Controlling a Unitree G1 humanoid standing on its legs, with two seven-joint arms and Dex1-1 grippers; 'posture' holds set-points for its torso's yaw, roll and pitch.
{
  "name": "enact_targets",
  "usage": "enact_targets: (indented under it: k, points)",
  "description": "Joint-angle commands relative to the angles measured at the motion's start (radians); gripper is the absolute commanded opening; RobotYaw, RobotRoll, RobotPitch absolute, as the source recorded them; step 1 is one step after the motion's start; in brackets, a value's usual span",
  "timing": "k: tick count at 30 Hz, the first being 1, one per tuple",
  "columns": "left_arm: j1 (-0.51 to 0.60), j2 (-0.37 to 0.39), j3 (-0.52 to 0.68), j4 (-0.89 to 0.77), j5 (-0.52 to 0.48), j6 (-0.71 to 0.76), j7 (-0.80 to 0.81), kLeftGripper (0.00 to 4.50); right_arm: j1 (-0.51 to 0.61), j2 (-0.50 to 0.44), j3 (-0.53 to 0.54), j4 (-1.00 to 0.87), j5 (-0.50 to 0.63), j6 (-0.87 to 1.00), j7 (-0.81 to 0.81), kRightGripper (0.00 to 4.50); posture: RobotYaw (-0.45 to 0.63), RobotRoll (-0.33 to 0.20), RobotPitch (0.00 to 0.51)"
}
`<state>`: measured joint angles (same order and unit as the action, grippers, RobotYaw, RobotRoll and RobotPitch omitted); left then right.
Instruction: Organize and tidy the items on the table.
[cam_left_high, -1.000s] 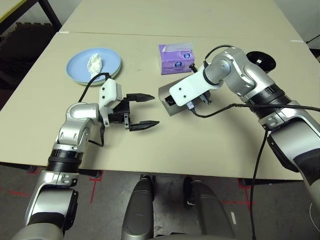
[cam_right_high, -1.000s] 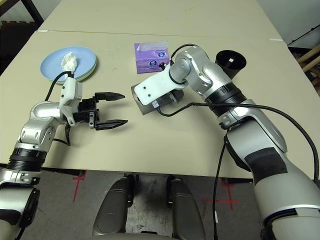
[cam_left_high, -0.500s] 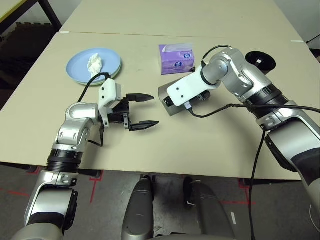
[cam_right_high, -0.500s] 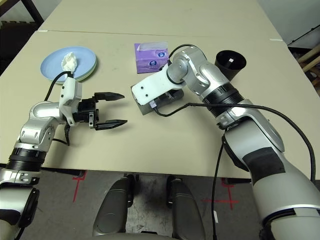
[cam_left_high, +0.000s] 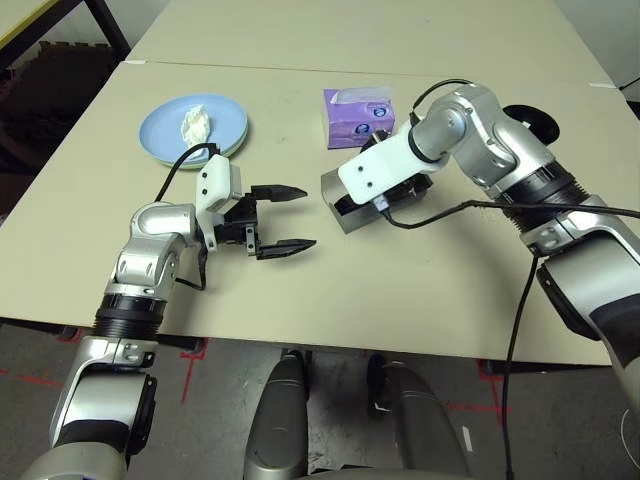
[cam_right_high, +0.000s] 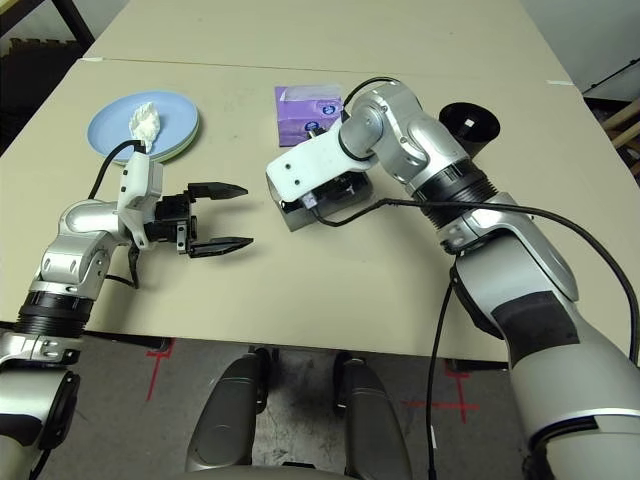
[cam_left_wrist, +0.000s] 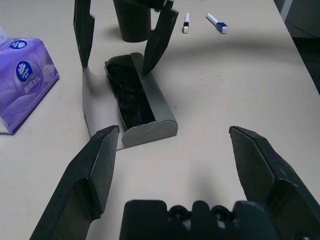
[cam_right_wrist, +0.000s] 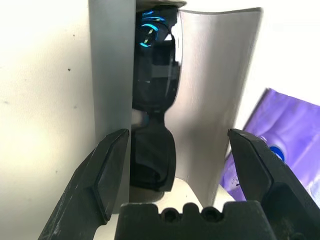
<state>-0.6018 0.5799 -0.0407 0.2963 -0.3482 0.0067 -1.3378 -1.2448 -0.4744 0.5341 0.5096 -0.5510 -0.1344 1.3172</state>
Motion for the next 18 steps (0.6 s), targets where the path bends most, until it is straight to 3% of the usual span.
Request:
enact_targets:
  k: [1,5,10,15,18]
  points:
    - [-0.014,-0.010,-0.020,0.022,0.014,-0.019,-0.016,4.50,-0.004,-0.005,-0.058,-0.037,0.081,0.056,0.027,4.45,0.19,0.000,0.198]
    - [-0.018,-0.013,-0.019,0.029,0.014,-0.023,-0.022,4.50,0.038,-0.021,-0.142,-0.092,0.188,0.196,0.066,4.45,0.17,0.000,0.201]
    - [-0.021,-0.010,-0.019,0.042,0.013,-0.024,-0.034,4.50,0.171,-0.028,-0.289,-0.259,0.388,0.423,0.068,4.45,0.15,0.000,0.205]
    - [-0.032,-0.007,-0.021,0.064,0.016,-0.026,-0.044,4.50,0.301,-0.036,-0.389,-0.418,0.510,0.642,-0.008,4.45,0.13,0.000,0.207]
    - [-0.046,-0.002,-0.024,0.089,0.023,-0.031,-0.054,4.50,0.430,0.005,-0.498,-0.507,0.611,0.728,-0.118,4.45,0.12,0.000,0.209]
